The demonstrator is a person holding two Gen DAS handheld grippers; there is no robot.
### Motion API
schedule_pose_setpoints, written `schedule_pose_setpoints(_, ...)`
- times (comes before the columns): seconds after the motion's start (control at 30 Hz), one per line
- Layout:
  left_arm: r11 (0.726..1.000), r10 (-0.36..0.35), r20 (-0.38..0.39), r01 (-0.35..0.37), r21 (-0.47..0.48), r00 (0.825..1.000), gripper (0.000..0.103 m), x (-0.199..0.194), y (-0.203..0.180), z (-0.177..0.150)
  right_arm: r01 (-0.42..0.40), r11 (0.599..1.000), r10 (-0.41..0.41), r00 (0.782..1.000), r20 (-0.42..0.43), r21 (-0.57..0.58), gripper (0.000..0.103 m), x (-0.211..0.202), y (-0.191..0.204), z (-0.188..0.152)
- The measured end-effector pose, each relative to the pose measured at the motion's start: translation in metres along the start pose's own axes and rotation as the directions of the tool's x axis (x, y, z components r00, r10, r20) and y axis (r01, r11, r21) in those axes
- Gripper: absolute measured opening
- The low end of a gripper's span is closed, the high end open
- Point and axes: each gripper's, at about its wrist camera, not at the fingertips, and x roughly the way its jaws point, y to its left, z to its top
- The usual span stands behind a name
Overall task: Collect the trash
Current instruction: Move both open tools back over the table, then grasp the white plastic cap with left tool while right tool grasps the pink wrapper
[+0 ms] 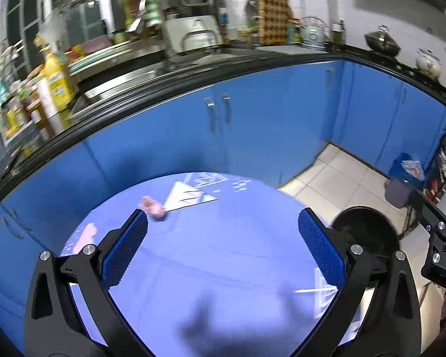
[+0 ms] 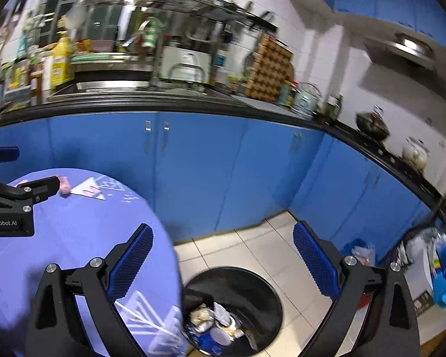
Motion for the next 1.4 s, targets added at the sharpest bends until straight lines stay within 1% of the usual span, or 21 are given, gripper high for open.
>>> schedule_pose_setpoints(0.17,0.997,0.058,-0.024,-0.059,-0.051,0.998,0.100,0.011,0.059,-0.017,-0.083,0.996,0.083,0.997,-0.011,-0.033,0.093,0.017,0.052,0.013)
schedule_pose_setpoints(0.37,0.987,0.110,-0.062,-0.116,-0.110,0.992,0.100,0.025,0.123,-0.040,-0.158,0.985,0.156,0.987,-0.026,-0.074,0.093,0.037,0.111,0.026)
schedule_pose_setpoints(0.5,0.981,0.135,-0.078,-0.144,-0.127,0.988,0.100,0.034,0.157,-0.054,-0.201,0.975,0.197,0.979,-0.044,-0.092,0.093,0.051,0.144,0.030)
schedule_pose_setpoints(0.6,0.981,0.136,-0.092,-0.147,-0.126,0.986,0.100,0.044,0.176,-0.063,-0.254,0.962,0.250,0.967,-0.045,-0.096,0.093,0.064,0.167,0.030)
schedule_pose_setpoints(0.67,0.980,0.139,-0.101,-0.151,-0.131,0.985,0.100,0.052,0.188,-0.070,-0.273,0.957,0.268,0.961,-0.063,-0.095,0.093,0.078,0.180,0.028)
schedule_pose_setpoints(0.77,0.978,0.145,-0.114,-0.159,-0.132,0.983,0.100,0.064,0.198,-0.078,-0.286,0.952,0.279,0.957,-0.079,-0.110,0.093,0.094,0.196,0.026)
schedule_pose_setpoints(0.93,0.980,0.153,-0.157,-0.171,-0.106,0.976,0.100,0.100,0.207,-0.089,-0.315,0.938,0.298,0.946,-0.131,-0.145,0.093,0.126,0.224,0.024)
schedule_pose_setpoints(1.03,0.982,0.133,-0.188,-0.155,-0.108,0.973,0.100,0.121,0.211,-0.091,-0.322,0.932,0.298,0.942,-0.153,-0.167,0.093,0.143,0.237,0.024)
schedule_pose_setpoints(1.13,0.988,0.097,-0.216,-0.120,-0.097,0.972,0.100,0.143,0.210,-0.091,-0.328,0.928,0.300,0.939,-0.168,-0.175,0.093,0.158,0.245,0.023)
schedule_pose_setpoints(1.2,0.988,0.118,-0.228,-0.137,-0.066,0.966,0.100,0.157,0.205,-0.090,-0.328,0.927,0.299,0.939,-0.173,-0.180,0.093,0.164,0.248,0.023)
schedule_pose_setpoints(1.23,0.988,0.134,-0.234,-0.149,-0.049,0.963,0.099,0.164,0.204,-0.089,-0.330,0.927,0.299,0.938,-0.177,-0.180,0.093,0.168,0.250,0.023)
schedule_pose_setpoints(1.3,0.985,0.155,-0.250,-0.169,-0.034,0.956,0.093,0.174,0.203,-0.088,-0.335,0.925,0.303,0.935,-0.182,-0.178,0.093,0.173,0.252,0.023)
schedule_pose_setpoints(1.37,0.985,0.149,-0.280,-0.167,-0.039,0.948,0.080,0.184,0.207,-0.089,-0.334,0.924,0.301,0.936,-0.183,-0.185,0.093,0.176,0.254,0.023)
schedule_pose_setpoints(1.4,0.986,0.142,-0.291,-0.162,-0.046,0.946,0.078,0.187,0.208,-0.090,-0.335,0.923,0.302,0.936,-0.184,-0.189,0.093,0.177,0.256,0.023)
